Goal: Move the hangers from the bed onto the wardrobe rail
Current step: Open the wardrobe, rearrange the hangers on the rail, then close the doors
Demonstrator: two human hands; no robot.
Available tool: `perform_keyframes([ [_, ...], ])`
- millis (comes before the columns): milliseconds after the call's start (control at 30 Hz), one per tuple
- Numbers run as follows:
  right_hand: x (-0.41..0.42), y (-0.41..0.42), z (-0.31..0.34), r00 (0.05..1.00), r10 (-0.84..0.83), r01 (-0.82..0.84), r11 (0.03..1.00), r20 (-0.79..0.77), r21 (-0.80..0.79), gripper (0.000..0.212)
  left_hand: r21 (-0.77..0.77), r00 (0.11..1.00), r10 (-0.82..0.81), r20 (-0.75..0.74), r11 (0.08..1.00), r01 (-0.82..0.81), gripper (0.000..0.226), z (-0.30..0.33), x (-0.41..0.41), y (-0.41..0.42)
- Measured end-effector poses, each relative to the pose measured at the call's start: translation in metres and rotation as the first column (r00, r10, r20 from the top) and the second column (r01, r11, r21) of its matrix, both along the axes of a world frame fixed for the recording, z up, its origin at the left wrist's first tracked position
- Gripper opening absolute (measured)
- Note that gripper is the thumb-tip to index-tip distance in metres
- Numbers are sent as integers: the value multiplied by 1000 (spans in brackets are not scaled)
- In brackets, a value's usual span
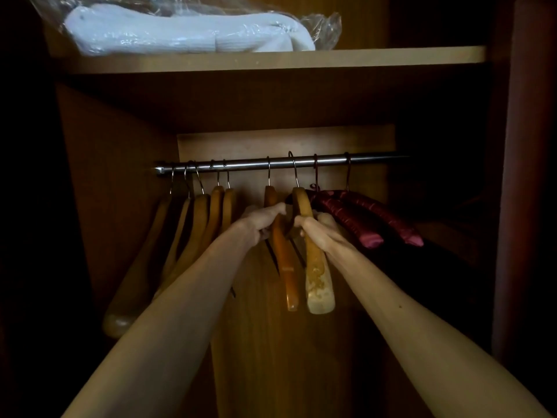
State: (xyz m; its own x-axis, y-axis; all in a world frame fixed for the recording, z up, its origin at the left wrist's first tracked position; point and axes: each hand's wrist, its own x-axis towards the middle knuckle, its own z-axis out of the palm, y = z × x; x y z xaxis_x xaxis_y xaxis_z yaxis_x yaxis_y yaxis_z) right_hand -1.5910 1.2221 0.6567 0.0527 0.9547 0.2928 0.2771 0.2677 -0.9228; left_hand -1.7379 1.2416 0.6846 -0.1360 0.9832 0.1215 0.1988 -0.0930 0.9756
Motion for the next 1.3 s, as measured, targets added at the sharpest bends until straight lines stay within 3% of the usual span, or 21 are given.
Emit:
perform_keyframes([
  [133, 3, 1, -5, 1000, 15, -14, 1000, -13, 20, 10, -2, 998, 57, -16, 998, -57, 14, -1, -3, 5],
  [267, 5, -2, -11, 1000, 23, -23, 999, -11, -29, 14, 3, 994, 110, -25, 994, -110, 23, -3, -6, 8],
  [400, 5, -6, -10, 999, 39, -37, 998, 34, -47, 31, 42, 981, 157, -111, 987, -154, 37, -4, -9, 6],
  [567, 7, -23, -11, 984, -16, 13, 1000, 179, 22, 32, 65, 948, 150, -280, 988, -137, 27, 6, -11, -15],
  [633, 11, -42, -13, 969, -37, 27, 999, 245, 45, 43, 88, 899, 167, -406, 986, -143, 29, 9, -13, -27],
  [700, 16, -63, -15, 934, -76, 46, 995, 349, 93, 47, 232, 795, 271, -543, 958, -168, 28, 13, -18, -39],
  [800, 17, -96, -15, 861, -179, 75, 971, 477, 228, 45, 424, 664, 454, -594, 878, -221, 25, 20, -31, -58],
  [900, 0, -116, 0, 860, -270, 70, 902, 432, 426, 41, 525, 453, 624, -636, 781, -338, 29, 29, -48, -70],
  [1000, -36, -119, 15, 883, -223, -2, 878, 413, 479, 41, 503, 306, 630, -714, 766, -401, 36, 29, -62, -75],
  [1067, -62, -116, 20, 854, -204, -45, 887, 479, 459, 37, 453, 283, 581, -764, 794, -406, 36, 25, -65, -80],
  [1167, -89, -110, 19, 793, -112, -99, 946, 599, 308, 35, 415, 276, 530, -802, 826, -381, 47, 20, -64, -82],
  [1300, -104, -98, 8, 748, 42, -134, 987, 662, 90, 51, 352, 347, 469, -812, 868, -349, 72, 15, -61, -80],
])
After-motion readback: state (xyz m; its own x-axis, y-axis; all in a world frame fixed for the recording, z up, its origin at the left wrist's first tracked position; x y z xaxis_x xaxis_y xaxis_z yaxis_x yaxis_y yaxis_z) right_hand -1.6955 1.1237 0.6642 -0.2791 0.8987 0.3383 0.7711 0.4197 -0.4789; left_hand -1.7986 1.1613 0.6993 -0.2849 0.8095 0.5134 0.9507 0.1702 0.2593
